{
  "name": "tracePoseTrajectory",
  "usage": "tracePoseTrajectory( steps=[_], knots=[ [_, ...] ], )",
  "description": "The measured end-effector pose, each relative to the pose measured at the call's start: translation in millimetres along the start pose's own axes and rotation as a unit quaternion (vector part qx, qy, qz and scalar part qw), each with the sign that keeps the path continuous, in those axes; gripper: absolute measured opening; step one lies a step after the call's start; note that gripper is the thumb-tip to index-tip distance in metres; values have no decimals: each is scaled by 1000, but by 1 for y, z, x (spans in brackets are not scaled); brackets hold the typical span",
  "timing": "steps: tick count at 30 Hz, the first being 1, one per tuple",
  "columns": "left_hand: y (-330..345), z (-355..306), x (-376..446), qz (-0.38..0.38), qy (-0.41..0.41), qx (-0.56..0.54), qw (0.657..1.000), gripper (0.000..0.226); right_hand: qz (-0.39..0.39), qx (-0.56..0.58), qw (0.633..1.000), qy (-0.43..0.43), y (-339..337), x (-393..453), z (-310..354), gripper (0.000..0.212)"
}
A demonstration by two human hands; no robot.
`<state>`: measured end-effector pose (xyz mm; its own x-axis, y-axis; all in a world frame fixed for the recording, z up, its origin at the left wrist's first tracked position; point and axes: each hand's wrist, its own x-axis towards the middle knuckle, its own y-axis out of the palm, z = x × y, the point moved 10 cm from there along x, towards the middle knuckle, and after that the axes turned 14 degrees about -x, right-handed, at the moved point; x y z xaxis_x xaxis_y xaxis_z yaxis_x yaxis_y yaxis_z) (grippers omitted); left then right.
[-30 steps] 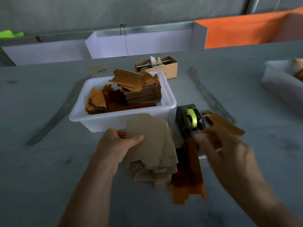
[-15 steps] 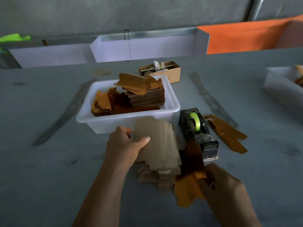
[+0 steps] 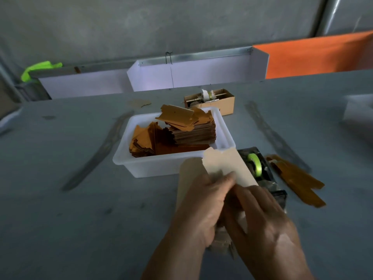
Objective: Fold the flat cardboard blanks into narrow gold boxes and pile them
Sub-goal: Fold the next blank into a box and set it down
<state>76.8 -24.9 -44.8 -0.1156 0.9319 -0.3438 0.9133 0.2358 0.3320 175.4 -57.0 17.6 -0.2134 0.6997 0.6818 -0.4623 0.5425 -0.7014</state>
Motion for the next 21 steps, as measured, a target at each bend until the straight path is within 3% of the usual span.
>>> tracePoseTrajectory(
  steps=[3,5,7,8,11,13,15,18,21],
  knots=[
    [-12,5,7,-3,-26,-30,999,13,25,63,996,62,-1,-3,-17,40],
    [-15,3,10,6,-23,-39,999,13,35,65,990,119,-5,-4,-36,37],
    [-15,1,11,20,-24,-38,999,12,93,114,968,204,5,-5,-59,34],
    [-14,-1,11,28,-22,-35,999,11,136,177,942,252,16,-9,-68,28],
    [-14,-7,12,30,1,-8,1000,27,227,423,798,365,54,-25,-70,17],
    [-17,-7,13,9,10,7,1000,44,242,494,731,404,65,-31,-66,24],
    [-20,-5,12,-16,20,16,1000,44,249,532,688,425,71,-36,-59,25],
    [-23,-6,11,-43,42,32,998,28,247,532,687,428,73,-38,-57,24],
    [-22,-10,11,-41,55,57,996,26,246,496,726,408,69,-33,-59,25]
  ],
)
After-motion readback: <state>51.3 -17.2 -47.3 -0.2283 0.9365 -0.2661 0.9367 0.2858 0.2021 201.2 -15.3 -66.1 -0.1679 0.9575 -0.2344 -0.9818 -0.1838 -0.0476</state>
